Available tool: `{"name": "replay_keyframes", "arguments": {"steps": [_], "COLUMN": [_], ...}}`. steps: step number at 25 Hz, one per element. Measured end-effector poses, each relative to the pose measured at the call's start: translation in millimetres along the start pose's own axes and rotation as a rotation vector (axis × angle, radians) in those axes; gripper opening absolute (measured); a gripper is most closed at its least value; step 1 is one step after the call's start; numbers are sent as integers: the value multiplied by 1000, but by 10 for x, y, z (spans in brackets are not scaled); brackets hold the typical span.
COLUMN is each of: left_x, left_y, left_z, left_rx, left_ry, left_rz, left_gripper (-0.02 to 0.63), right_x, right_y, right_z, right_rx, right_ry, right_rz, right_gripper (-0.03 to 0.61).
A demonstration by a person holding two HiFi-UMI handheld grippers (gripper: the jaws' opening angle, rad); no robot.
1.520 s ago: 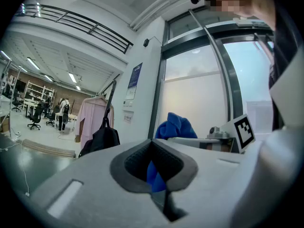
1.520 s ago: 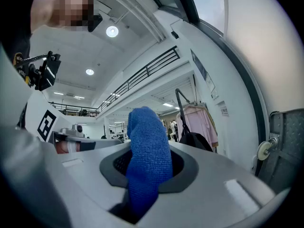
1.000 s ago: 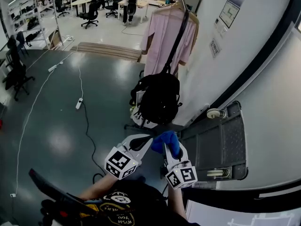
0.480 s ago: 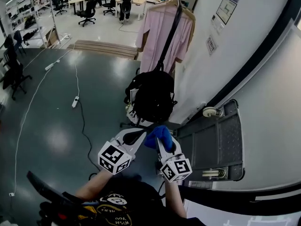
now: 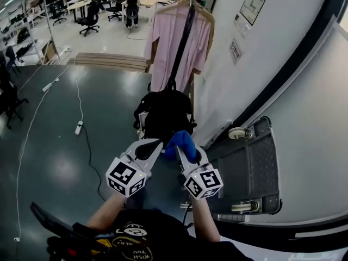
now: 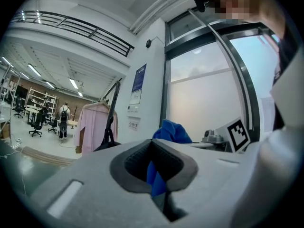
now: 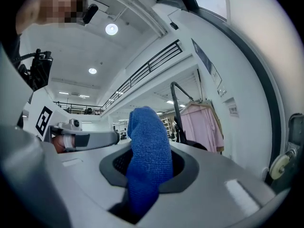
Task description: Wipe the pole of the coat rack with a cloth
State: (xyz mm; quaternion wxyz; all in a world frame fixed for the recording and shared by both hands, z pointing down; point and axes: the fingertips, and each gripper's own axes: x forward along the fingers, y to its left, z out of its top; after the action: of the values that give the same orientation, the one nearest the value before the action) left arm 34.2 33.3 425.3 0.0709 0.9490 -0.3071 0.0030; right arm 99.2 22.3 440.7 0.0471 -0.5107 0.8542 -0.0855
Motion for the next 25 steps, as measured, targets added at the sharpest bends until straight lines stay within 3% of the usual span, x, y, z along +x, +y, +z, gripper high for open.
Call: {"name": "replay_keyframes", "arguments": {"steps": [6, 12, 17, 25], "left_x": [453, 761, 930, 1166], "left_y": [684, 1249, 1534, 1732], "left_z": [390, 610, 640, 788], "left_rx": [31, 106, 69, 41], "left_ry": [-56, -44, -44, -76], "left_rz": [-45, -109, -96, -44], "left_gripper": [-2, -2, -2, -2], "right_x": [955, 1823, 2389, 2972], "right_y": [-330, -809, -1035, -1306], "right_z": [608, 1477, 2337, 3250], "right_rx": [-114, -214, -324, -454], "right_ry": [-72, -194, -294, -320], "right_rz": [-8, -74, -137, -212], "right_gripper": [92, 92, 92, 94]}}
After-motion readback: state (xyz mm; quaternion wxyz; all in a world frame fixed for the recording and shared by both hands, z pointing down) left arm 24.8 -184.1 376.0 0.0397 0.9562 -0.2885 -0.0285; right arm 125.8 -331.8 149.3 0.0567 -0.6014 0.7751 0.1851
